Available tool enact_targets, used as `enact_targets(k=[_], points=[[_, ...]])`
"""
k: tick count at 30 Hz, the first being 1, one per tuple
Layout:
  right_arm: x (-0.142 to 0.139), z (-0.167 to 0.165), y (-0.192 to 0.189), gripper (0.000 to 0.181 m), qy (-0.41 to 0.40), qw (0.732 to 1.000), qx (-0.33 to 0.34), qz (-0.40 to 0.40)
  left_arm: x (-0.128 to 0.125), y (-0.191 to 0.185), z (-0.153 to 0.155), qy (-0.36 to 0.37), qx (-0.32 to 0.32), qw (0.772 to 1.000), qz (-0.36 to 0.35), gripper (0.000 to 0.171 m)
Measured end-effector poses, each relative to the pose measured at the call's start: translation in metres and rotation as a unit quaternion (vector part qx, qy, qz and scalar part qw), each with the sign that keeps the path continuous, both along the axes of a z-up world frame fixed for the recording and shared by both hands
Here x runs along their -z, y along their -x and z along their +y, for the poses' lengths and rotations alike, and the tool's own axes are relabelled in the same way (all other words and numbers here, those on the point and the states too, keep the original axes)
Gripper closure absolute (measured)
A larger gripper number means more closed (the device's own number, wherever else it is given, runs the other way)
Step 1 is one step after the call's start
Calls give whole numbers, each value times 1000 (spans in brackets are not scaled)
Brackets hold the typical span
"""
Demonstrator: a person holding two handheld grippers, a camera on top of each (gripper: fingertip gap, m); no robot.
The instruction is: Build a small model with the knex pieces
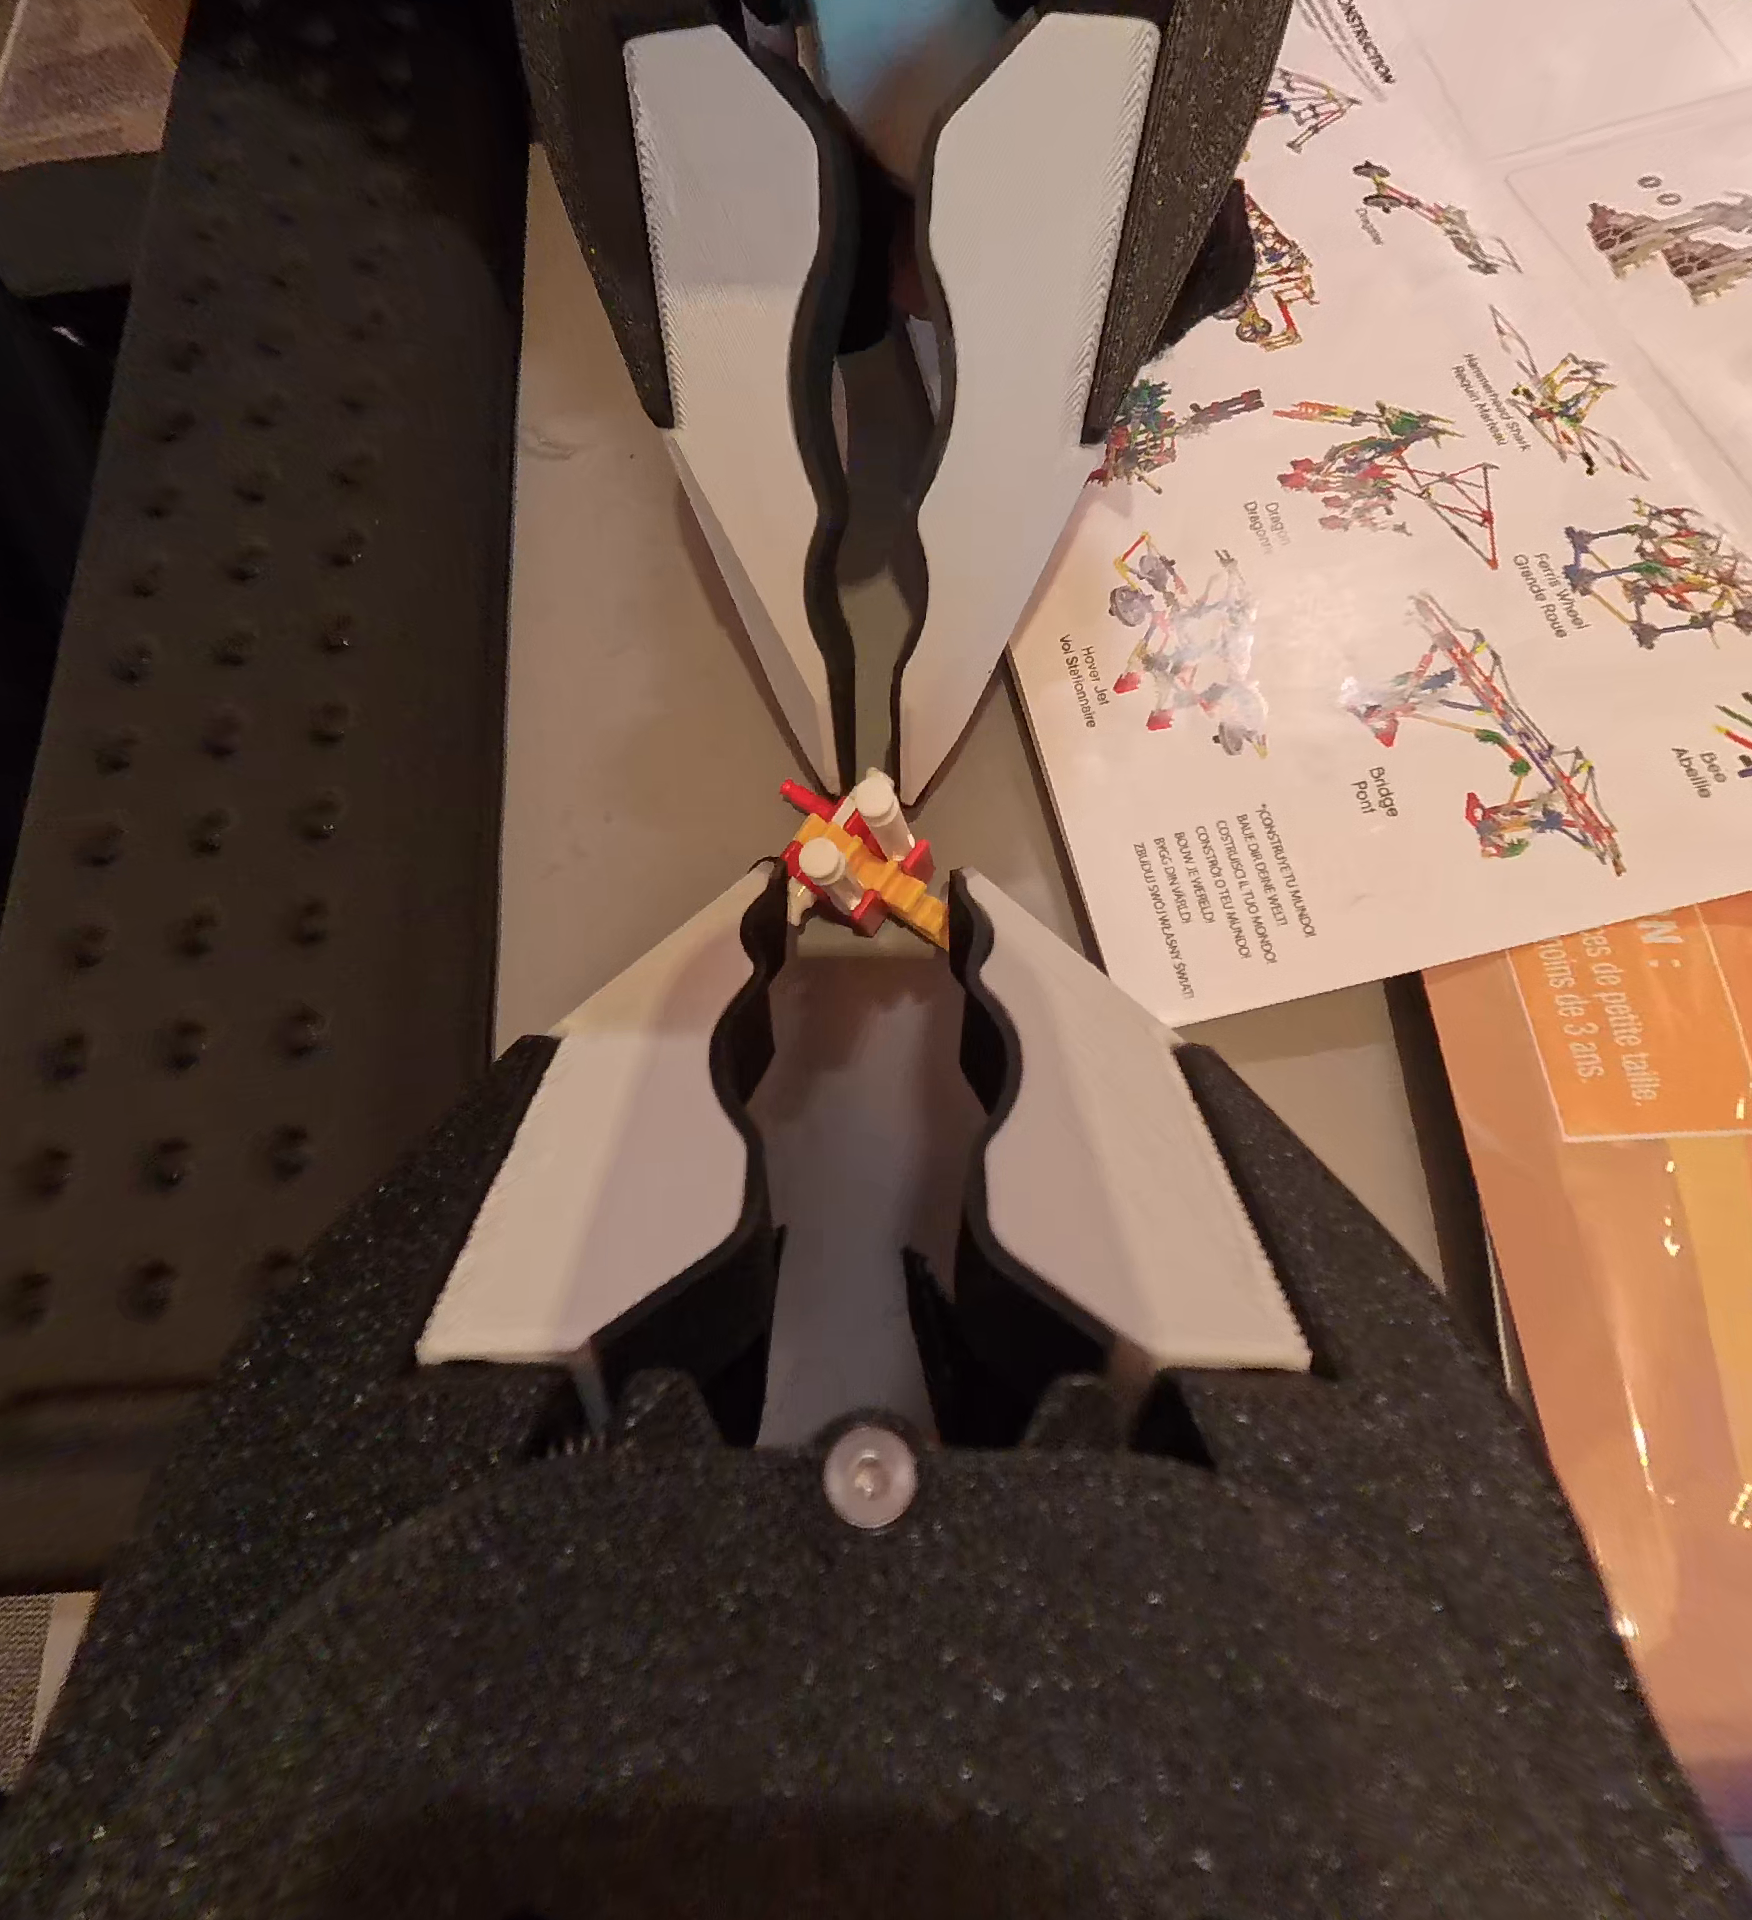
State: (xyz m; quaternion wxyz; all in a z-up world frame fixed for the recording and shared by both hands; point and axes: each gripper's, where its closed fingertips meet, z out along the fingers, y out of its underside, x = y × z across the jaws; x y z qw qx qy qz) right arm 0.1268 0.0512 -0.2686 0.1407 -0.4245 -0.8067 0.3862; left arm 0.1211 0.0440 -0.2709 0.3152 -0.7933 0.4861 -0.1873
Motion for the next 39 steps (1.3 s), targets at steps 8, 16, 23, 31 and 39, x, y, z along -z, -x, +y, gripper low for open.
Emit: enact_targets(k=[8,16,23,31,39], points=[[0,0,0,151,1,1000,0,0,-5,0,1,2,-14,1000,-19,168],[-1,-4,2,156,-2,1000,-5,9,-5,1,3,8,-34,999,-27,169],[-1,-4,2,156,-3,1000,-6,7,-4,1,3,4,-37,999,-20,169],[-1,5,2,154,-33,999,6,13,-4,3,7,-10,-37,999,-11,171],[-1,8,0,155,-36,999,11,10,2,-2,5,0,-24,1000,-9,171]])
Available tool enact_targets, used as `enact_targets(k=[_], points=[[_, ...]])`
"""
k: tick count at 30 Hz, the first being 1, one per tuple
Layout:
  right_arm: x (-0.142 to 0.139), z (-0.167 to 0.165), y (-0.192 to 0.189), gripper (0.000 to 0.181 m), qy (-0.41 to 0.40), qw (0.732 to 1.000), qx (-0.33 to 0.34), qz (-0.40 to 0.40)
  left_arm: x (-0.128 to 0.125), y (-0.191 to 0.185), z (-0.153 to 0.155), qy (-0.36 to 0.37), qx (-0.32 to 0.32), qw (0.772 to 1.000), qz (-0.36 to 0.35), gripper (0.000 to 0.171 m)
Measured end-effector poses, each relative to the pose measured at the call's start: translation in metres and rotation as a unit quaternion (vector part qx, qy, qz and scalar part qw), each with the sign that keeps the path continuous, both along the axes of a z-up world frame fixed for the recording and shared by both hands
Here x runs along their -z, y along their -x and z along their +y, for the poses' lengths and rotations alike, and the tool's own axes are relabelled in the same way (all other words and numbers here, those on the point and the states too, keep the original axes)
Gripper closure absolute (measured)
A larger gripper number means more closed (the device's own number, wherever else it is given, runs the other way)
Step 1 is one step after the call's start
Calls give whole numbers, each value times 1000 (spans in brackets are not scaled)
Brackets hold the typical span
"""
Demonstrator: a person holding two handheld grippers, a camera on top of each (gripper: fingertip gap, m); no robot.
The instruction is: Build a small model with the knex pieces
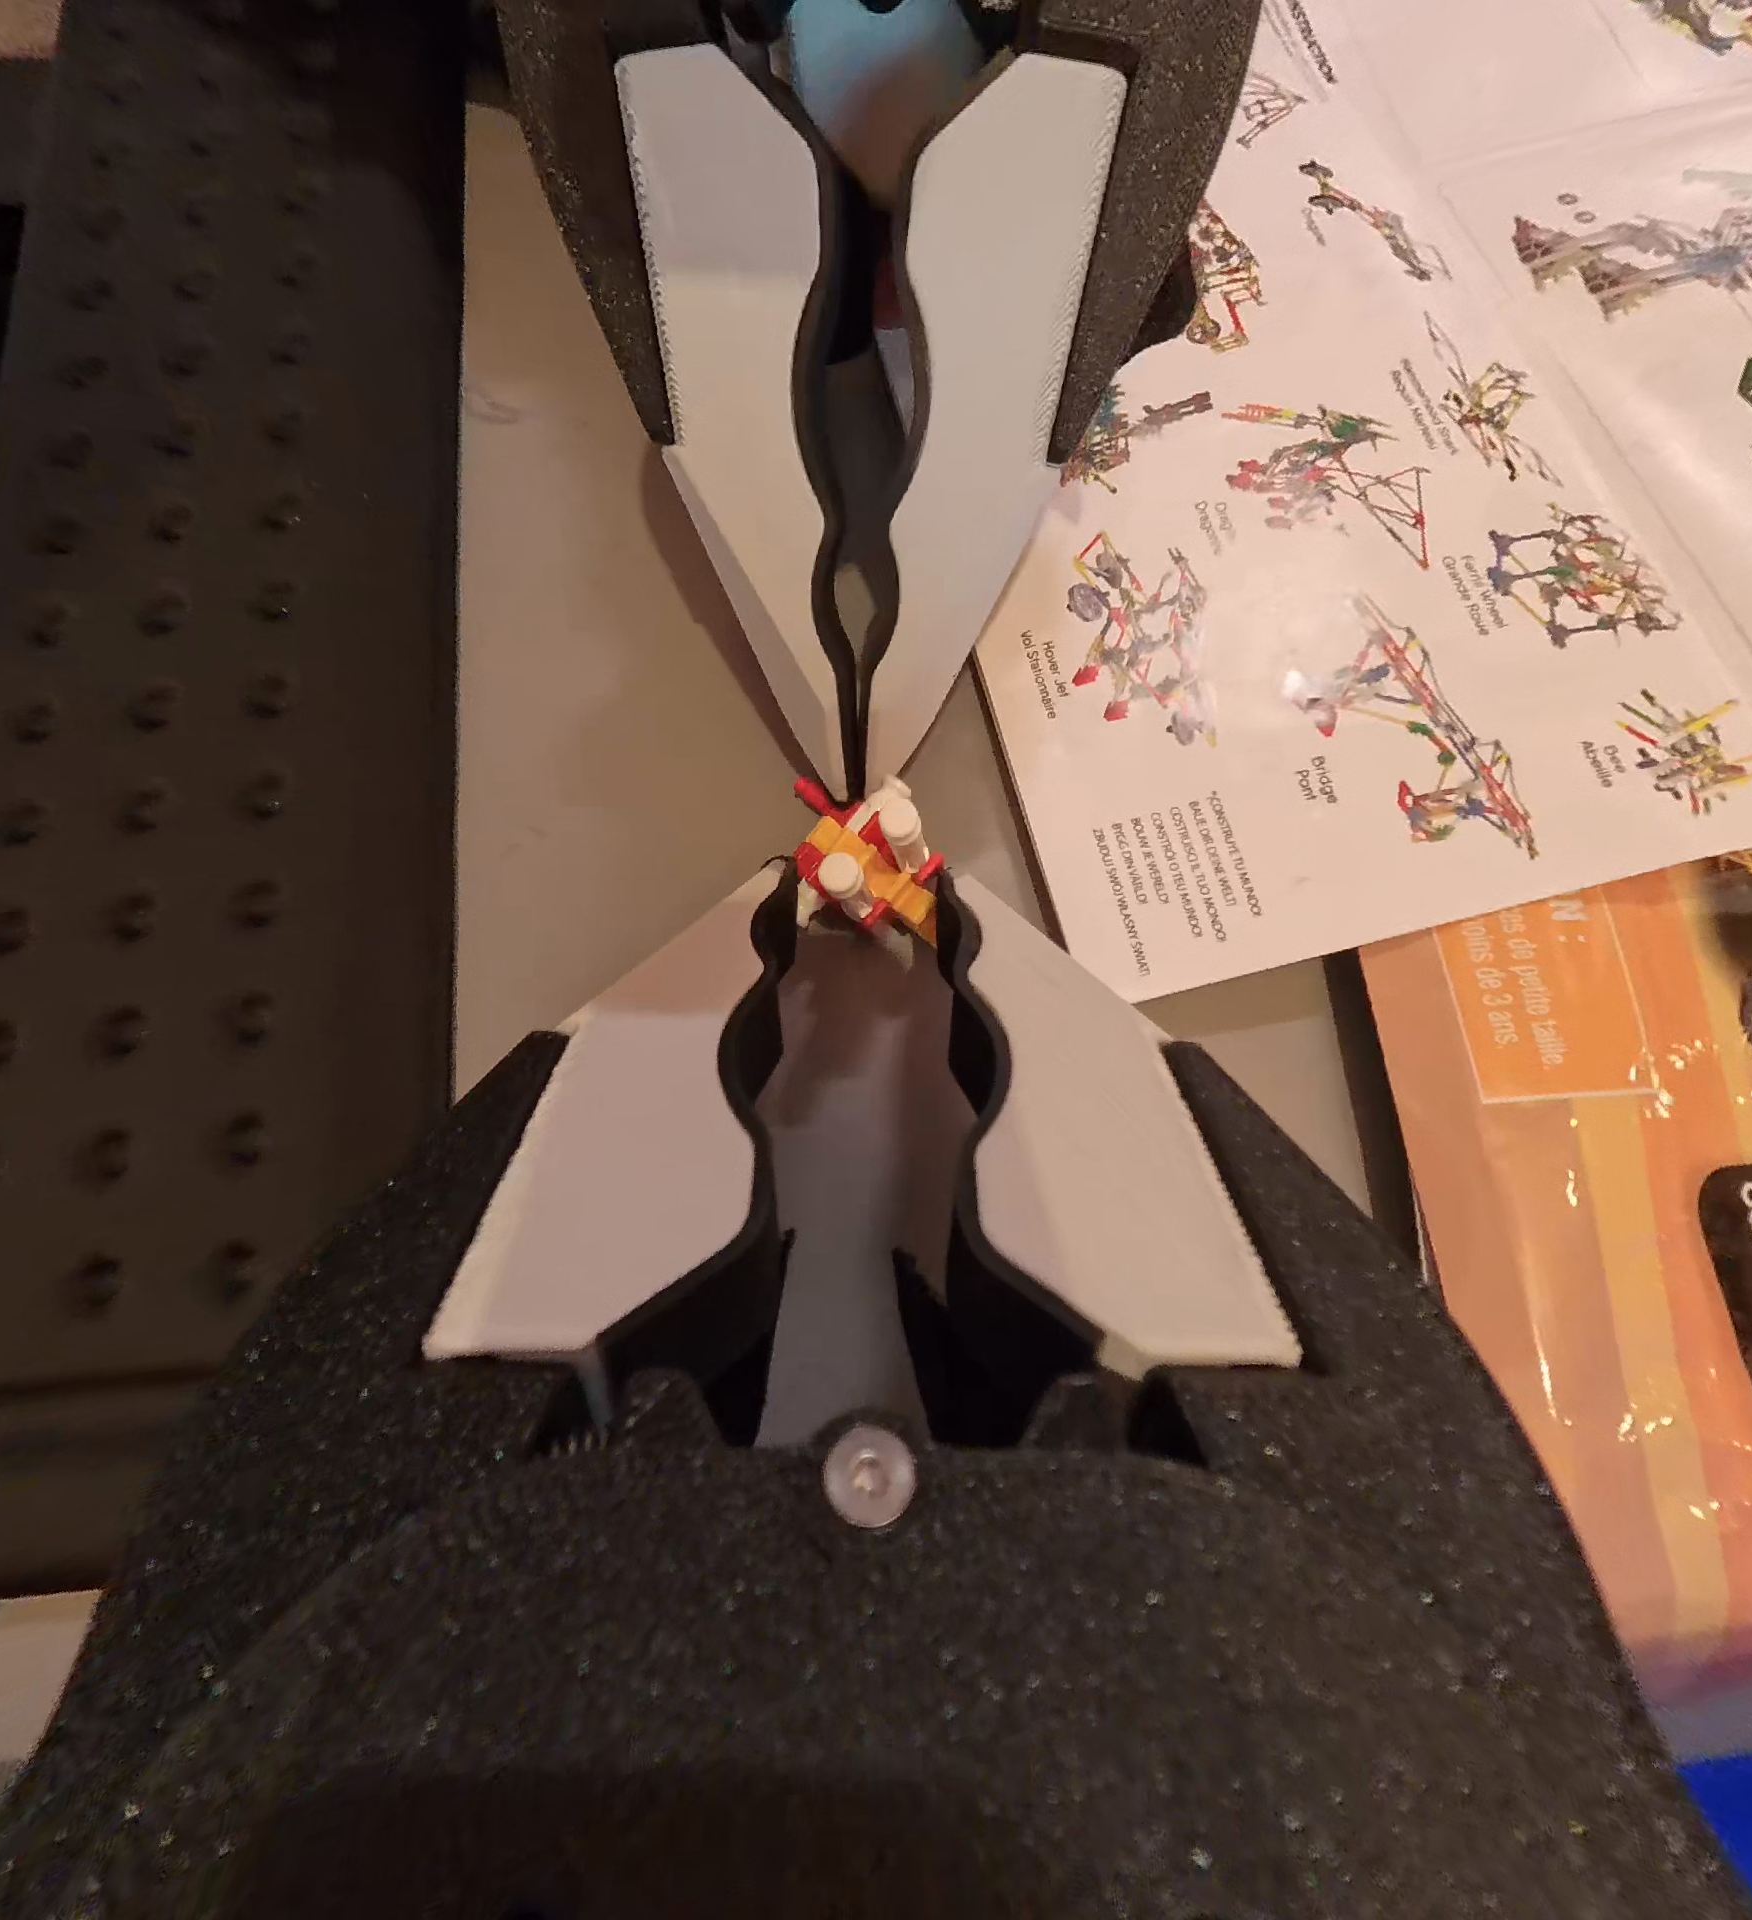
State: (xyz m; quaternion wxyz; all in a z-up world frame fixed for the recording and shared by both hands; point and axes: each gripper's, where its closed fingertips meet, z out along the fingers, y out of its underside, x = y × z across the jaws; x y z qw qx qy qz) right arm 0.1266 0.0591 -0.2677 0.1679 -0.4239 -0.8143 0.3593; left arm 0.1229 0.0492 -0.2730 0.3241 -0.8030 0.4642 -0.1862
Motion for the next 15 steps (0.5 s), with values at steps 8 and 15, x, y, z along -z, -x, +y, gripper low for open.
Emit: enact_targets(k=[8,15], points=[[0,-1,2,155,0,1000,4,2,-5,7,5,-23,-18,1000,-4,171],[0,1,2,155,-4,1000,7,4,-6,8,10,-41,-14,999,-13,167]])
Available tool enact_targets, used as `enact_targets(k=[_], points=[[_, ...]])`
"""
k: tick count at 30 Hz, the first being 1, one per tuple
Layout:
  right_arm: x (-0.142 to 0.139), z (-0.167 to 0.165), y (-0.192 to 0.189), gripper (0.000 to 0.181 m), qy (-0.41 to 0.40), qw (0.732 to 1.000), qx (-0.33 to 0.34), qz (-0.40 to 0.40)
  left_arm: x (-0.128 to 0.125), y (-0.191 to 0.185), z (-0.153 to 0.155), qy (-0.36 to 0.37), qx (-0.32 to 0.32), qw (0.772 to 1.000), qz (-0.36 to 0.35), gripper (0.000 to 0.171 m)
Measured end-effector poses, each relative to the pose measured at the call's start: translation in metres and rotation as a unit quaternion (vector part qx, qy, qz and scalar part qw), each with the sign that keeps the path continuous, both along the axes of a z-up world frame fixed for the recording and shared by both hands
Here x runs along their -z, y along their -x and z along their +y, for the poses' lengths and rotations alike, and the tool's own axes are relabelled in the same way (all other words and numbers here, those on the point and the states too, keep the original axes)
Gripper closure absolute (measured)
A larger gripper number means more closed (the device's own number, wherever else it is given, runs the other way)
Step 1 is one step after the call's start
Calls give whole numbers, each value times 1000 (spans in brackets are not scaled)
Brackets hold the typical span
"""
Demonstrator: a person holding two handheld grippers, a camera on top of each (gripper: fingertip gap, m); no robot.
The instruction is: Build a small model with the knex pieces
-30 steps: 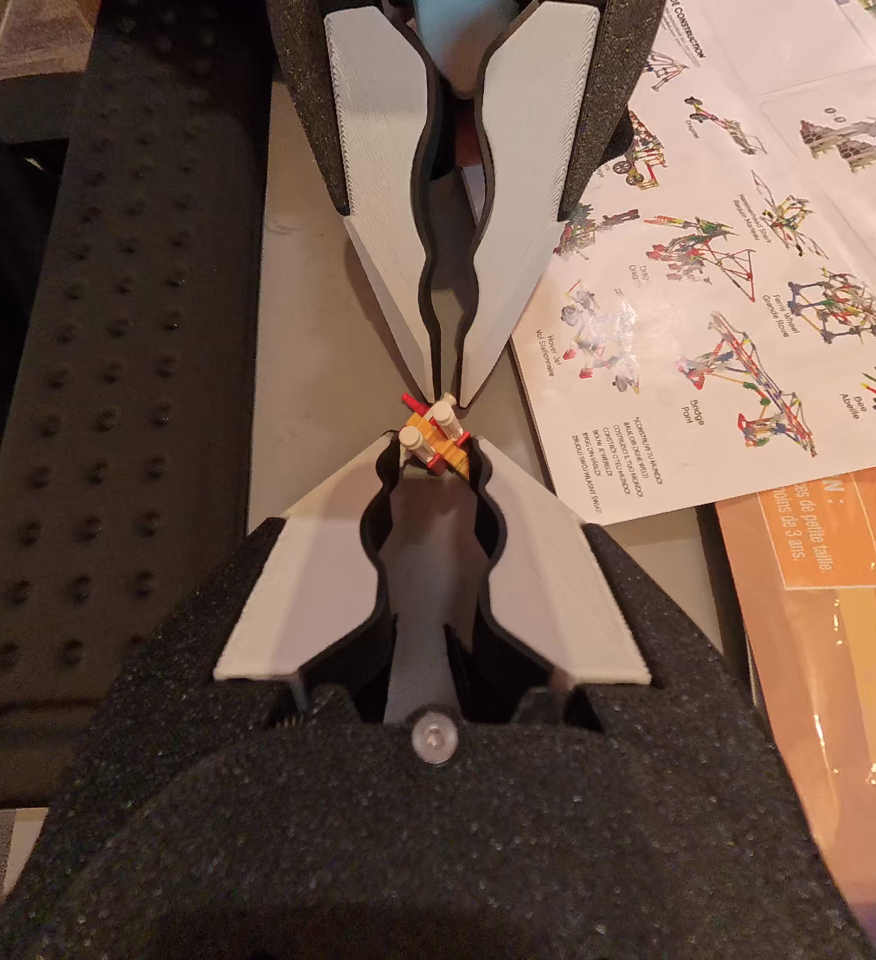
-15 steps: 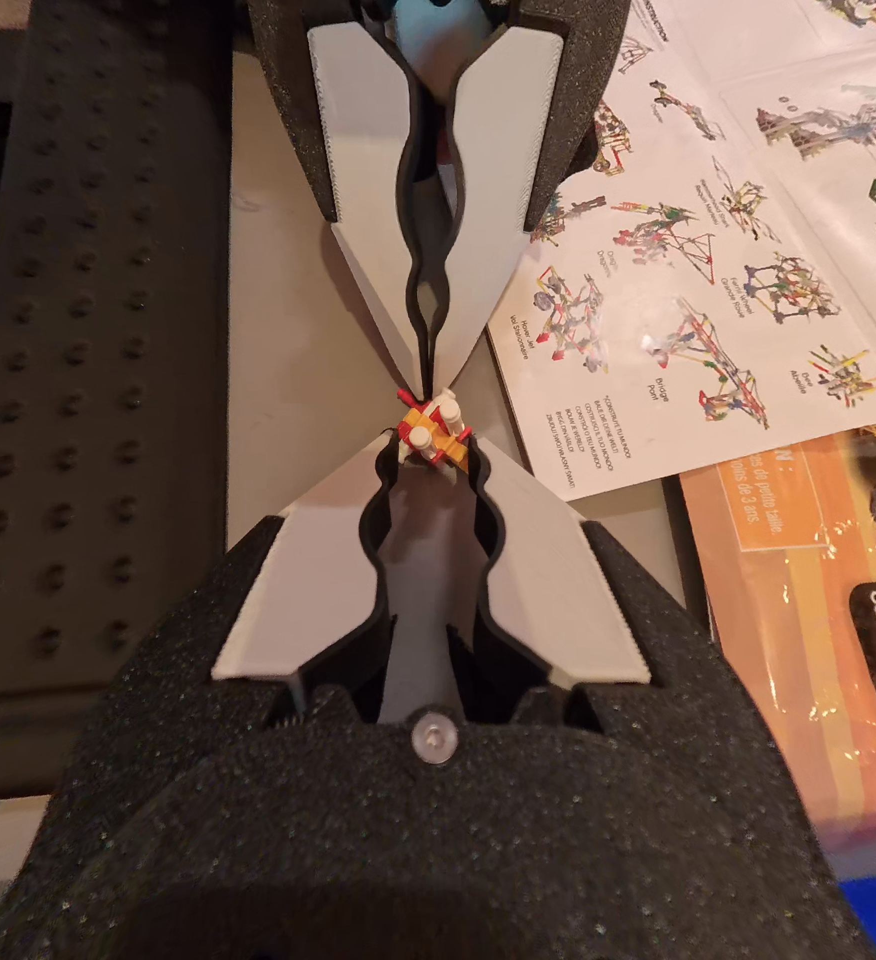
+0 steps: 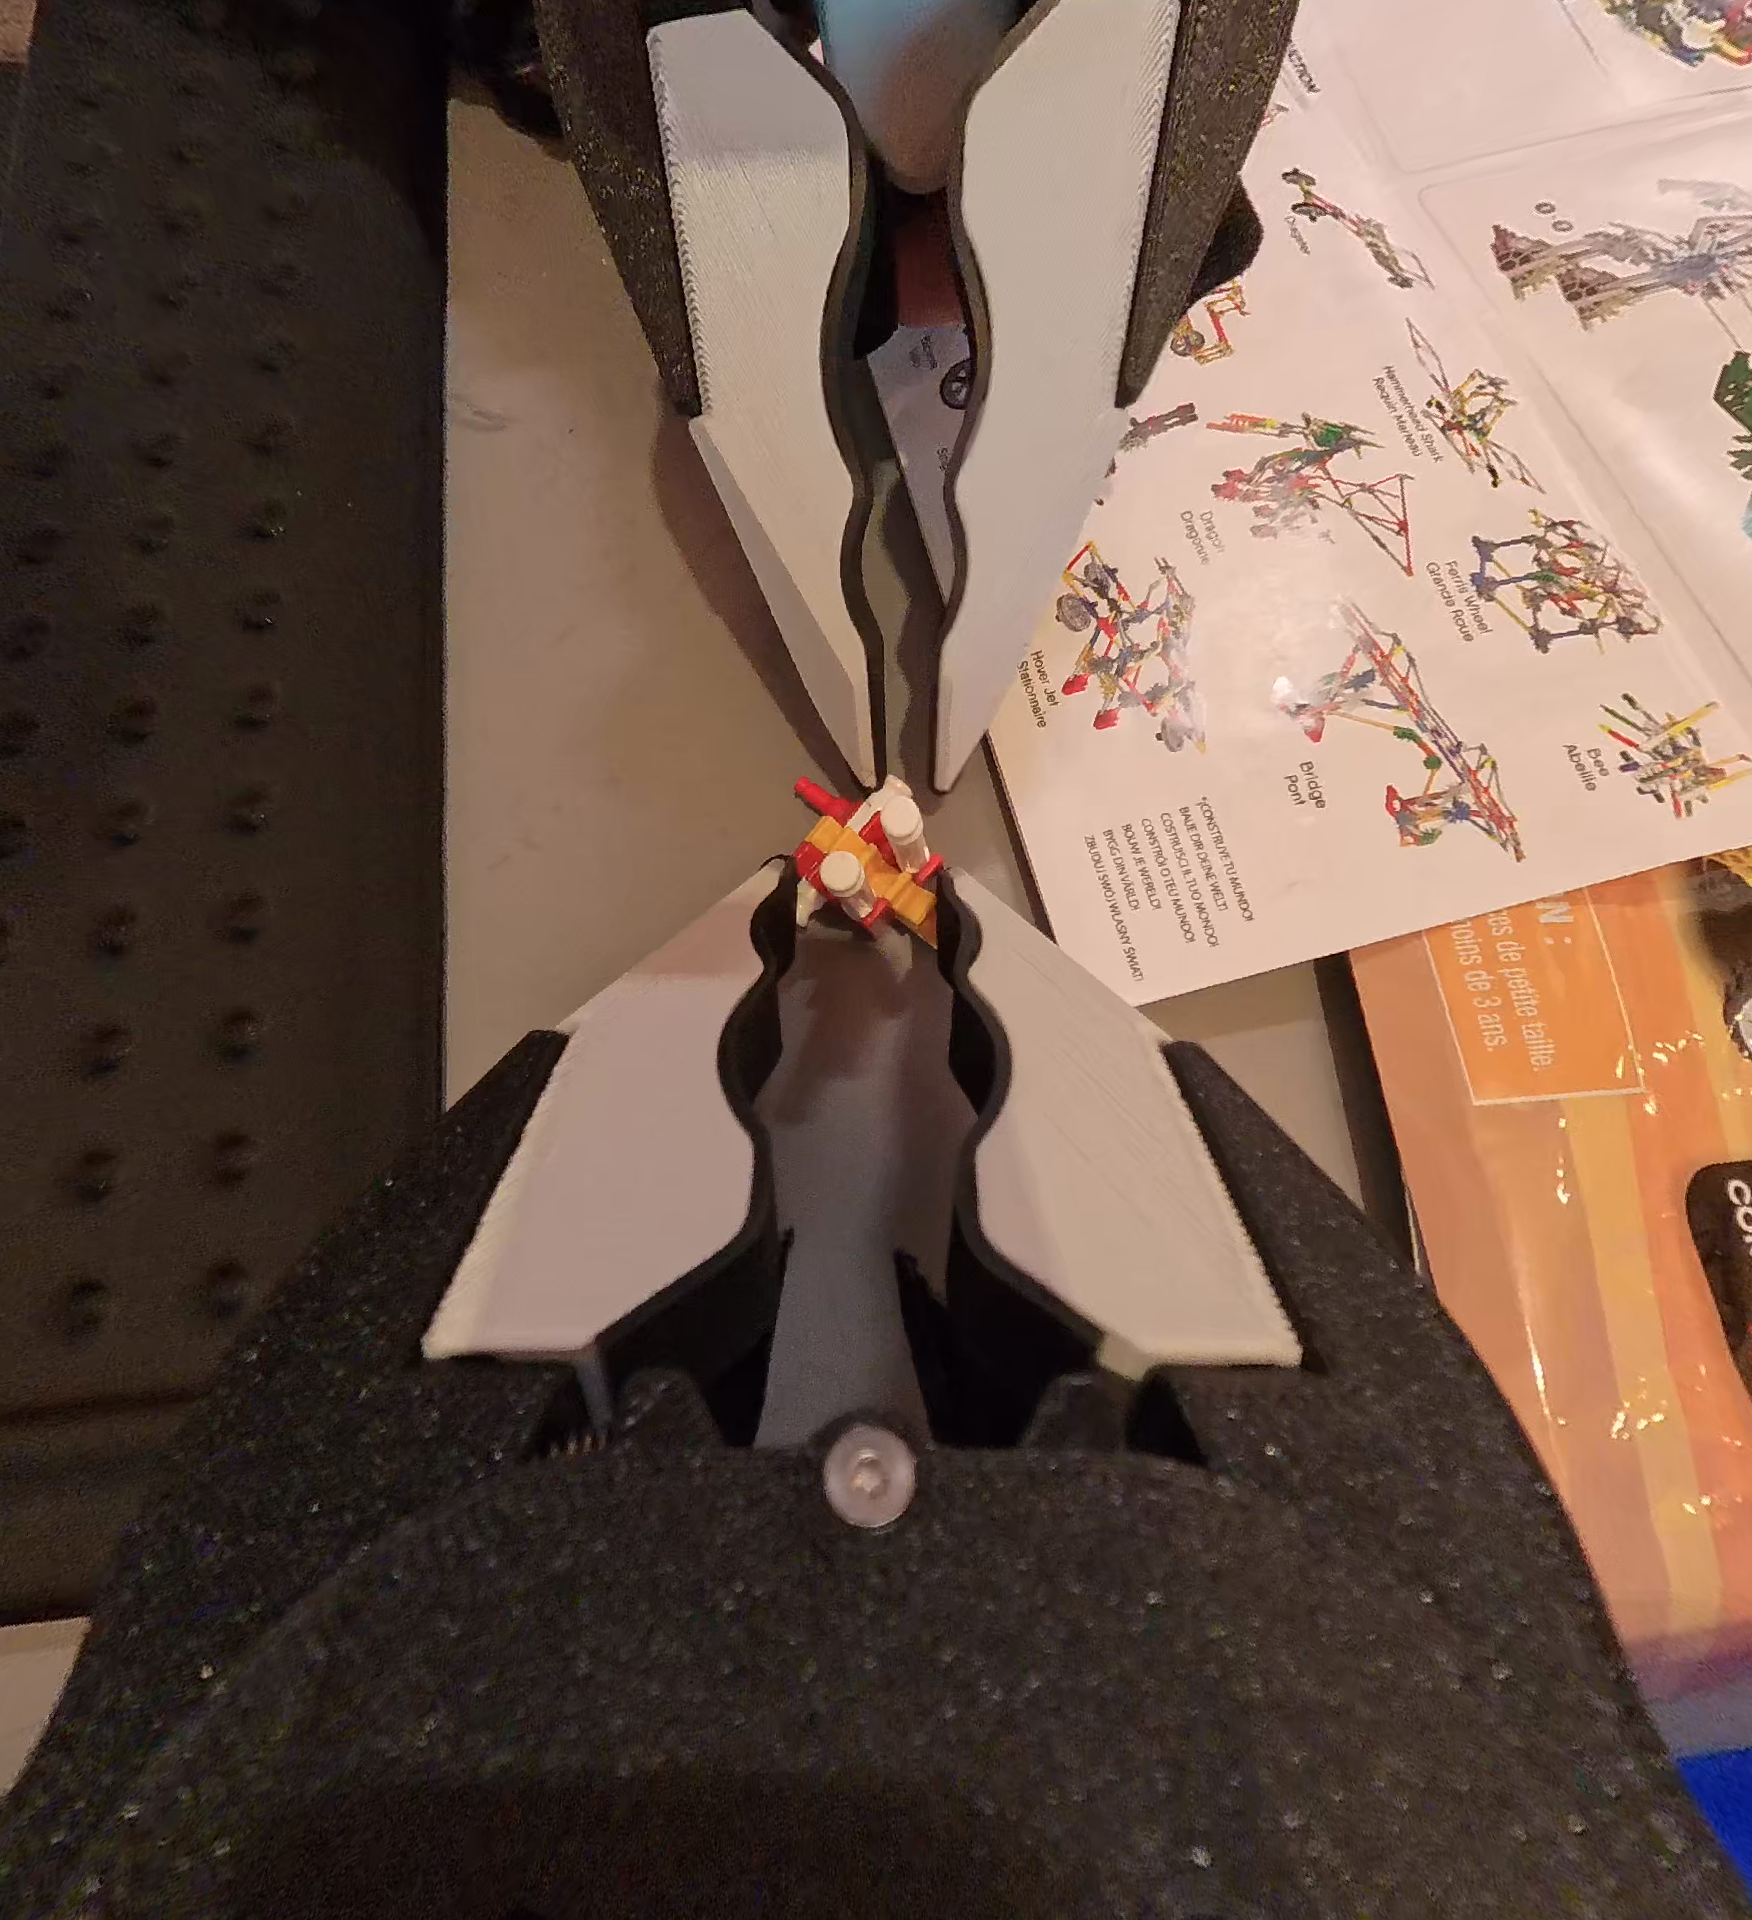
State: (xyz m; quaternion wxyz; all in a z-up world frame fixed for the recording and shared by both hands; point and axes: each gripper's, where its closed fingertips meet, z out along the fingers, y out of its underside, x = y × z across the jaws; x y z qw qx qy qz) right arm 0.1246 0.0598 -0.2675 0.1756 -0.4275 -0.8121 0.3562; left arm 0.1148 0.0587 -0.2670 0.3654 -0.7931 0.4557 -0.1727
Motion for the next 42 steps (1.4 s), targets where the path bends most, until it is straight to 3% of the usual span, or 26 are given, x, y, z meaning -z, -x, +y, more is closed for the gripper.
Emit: enact_targets(k=[4,19,23,42], points=[[0,2,1,155,-1,1000,4,1,-7,-1,-1,-2,4,1000,-13,171],[0,1,2,154,6,1000,9,1,6,-2,1,-10,5,1000,4,171],[5,0,1,147,3,1000,9,-12,3,-5,1,-20,13,1000,-3,171],[5,1,0,151,7,1000,-3,-11,7,-5,3,-13,13,1000,5,171]])
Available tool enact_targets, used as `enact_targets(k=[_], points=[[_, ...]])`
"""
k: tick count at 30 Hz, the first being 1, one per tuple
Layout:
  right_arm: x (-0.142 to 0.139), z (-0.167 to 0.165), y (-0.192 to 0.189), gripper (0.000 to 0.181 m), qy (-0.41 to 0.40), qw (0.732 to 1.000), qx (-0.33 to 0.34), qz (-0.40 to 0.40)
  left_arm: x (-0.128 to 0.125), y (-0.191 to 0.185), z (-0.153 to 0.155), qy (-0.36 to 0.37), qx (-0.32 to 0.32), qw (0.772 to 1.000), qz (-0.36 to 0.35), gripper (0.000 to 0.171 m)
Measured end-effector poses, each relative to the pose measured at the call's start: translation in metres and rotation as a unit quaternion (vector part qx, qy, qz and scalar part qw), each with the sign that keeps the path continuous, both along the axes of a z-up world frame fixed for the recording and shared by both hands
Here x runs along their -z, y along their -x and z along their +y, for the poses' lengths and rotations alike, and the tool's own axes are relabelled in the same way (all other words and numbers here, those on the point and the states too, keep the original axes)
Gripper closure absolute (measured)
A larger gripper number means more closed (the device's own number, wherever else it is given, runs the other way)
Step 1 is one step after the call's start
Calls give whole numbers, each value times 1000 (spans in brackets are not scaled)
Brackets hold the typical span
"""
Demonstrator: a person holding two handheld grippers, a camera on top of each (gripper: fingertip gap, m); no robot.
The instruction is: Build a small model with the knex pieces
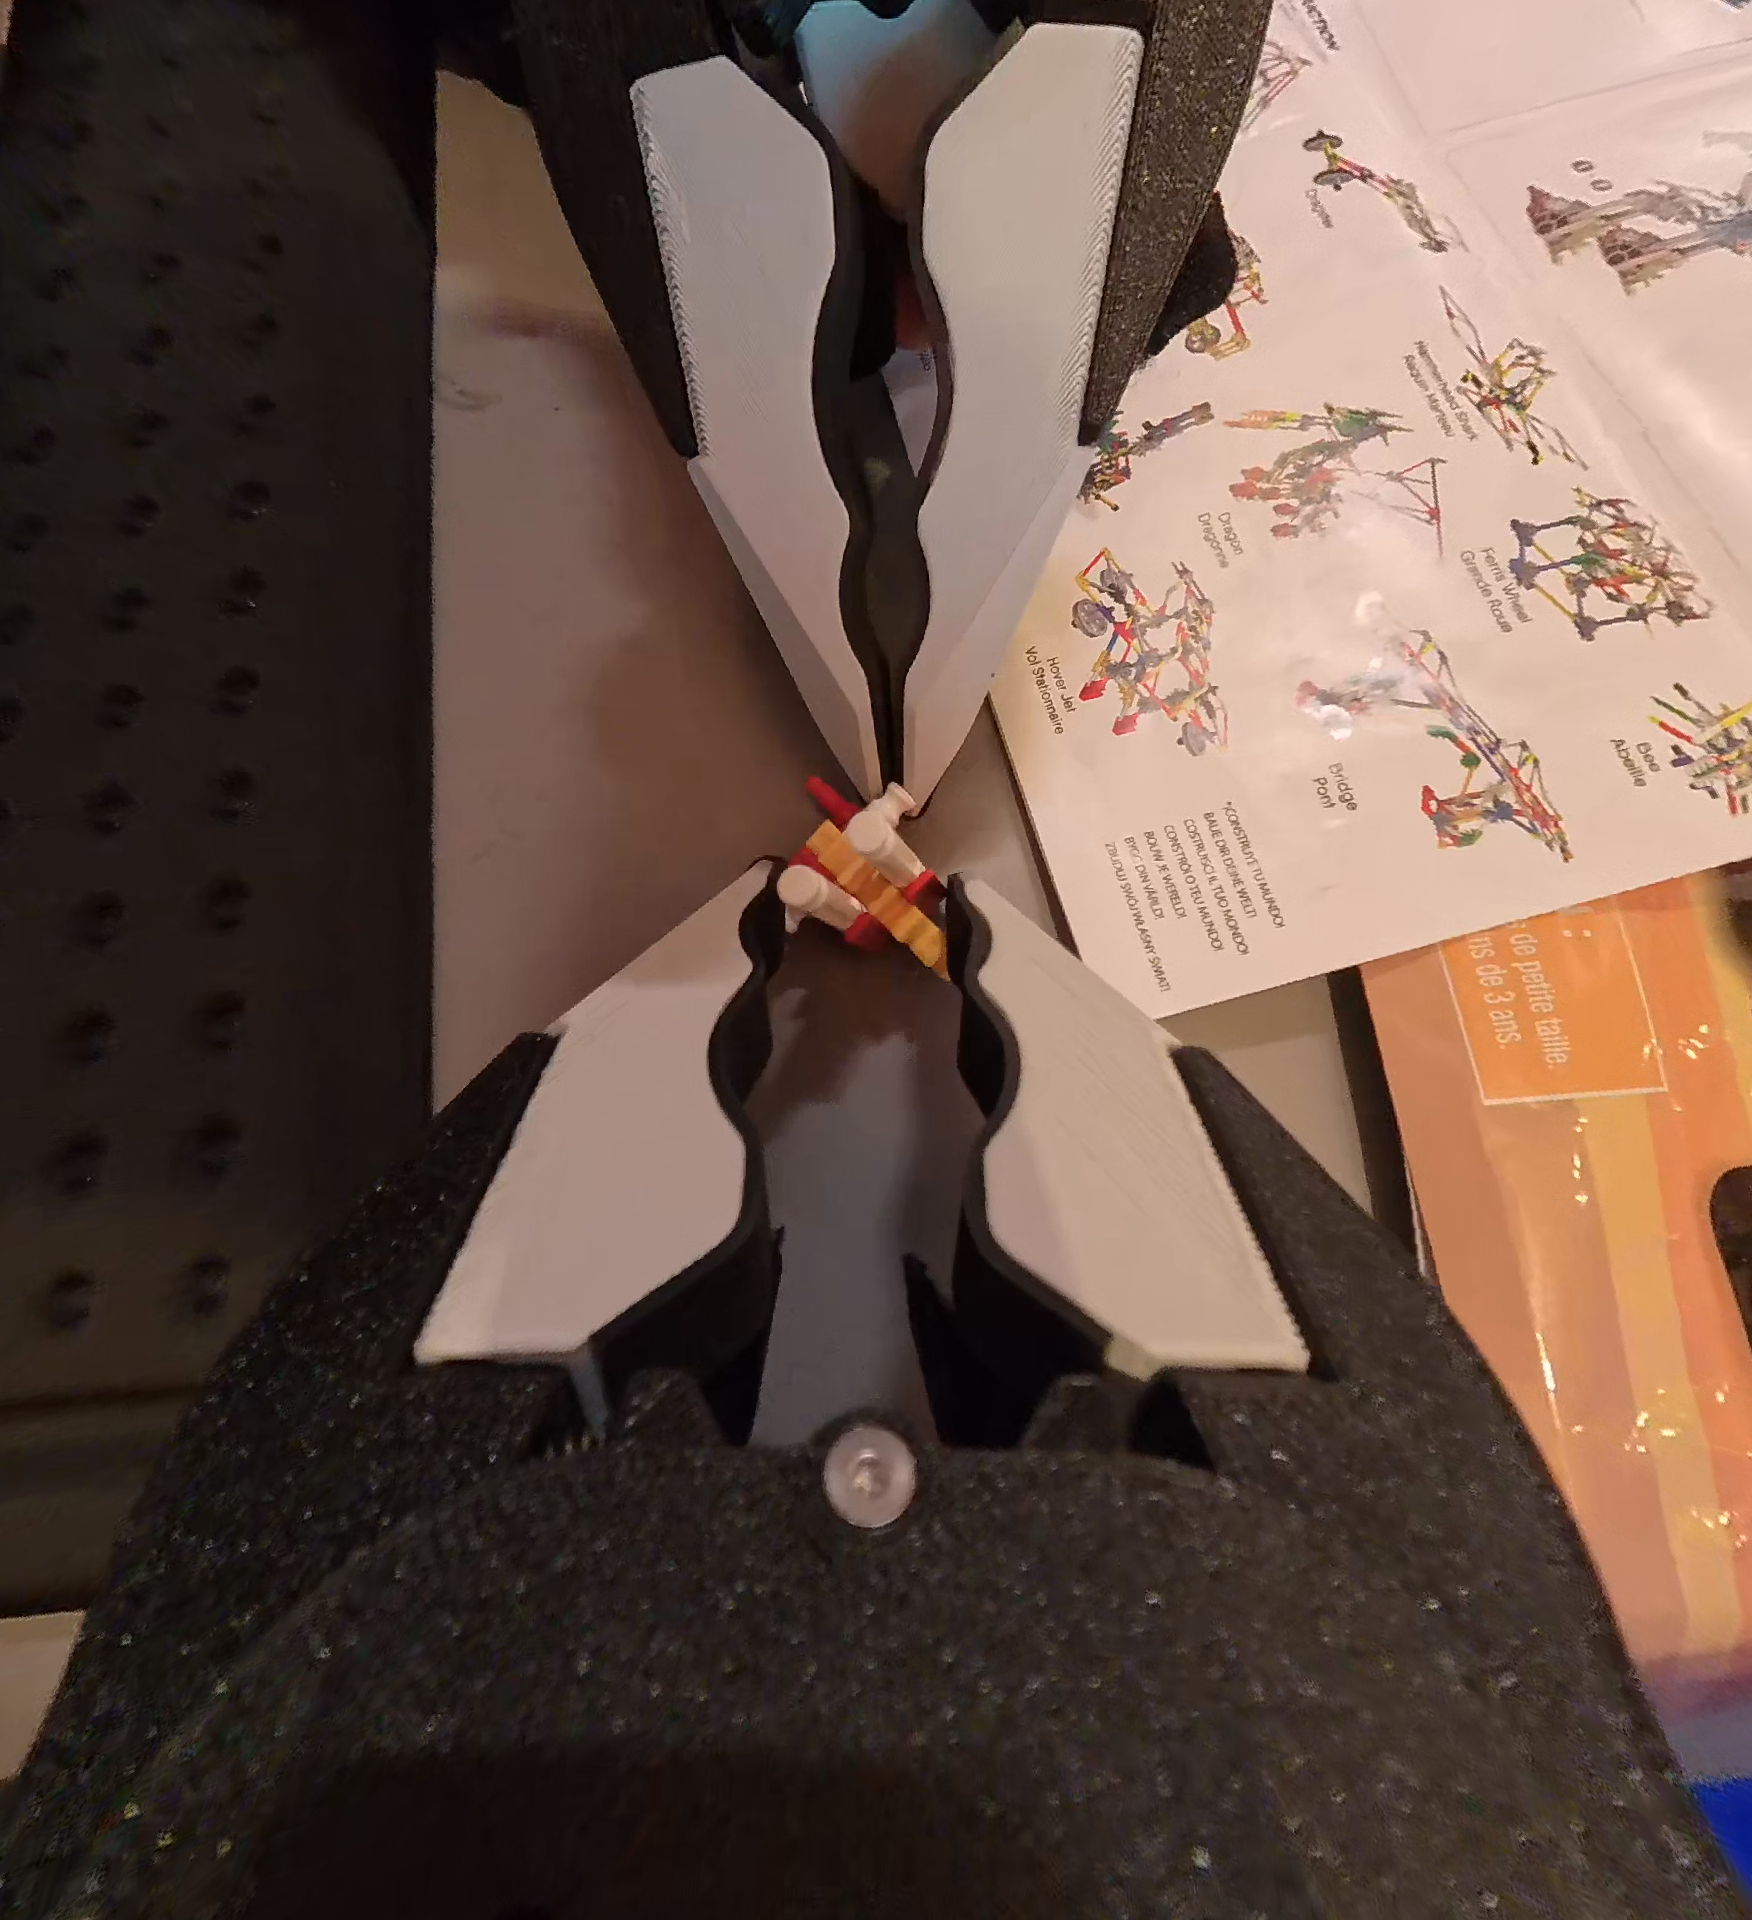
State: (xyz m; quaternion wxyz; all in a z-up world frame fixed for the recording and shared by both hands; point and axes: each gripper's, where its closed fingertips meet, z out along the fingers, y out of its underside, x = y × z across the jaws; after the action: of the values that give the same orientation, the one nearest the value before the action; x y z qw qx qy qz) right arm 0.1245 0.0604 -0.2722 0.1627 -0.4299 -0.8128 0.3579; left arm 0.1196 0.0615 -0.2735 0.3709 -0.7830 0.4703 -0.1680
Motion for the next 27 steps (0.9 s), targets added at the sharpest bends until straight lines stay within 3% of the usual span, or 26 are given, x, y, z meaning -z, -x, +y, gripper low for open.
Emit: enact_targets(k=[14,18,27], points=[[0,4,8,149,21,999,42,-8,5,11,6,6,-24,999,33,171],[0,7,7,142,33,998,52,-13,-5,12,4,9,-26,999,21,157],[-5,13,-3,138,61,997,52,-21,-1,6,1,-8,-26,997,70,145]])
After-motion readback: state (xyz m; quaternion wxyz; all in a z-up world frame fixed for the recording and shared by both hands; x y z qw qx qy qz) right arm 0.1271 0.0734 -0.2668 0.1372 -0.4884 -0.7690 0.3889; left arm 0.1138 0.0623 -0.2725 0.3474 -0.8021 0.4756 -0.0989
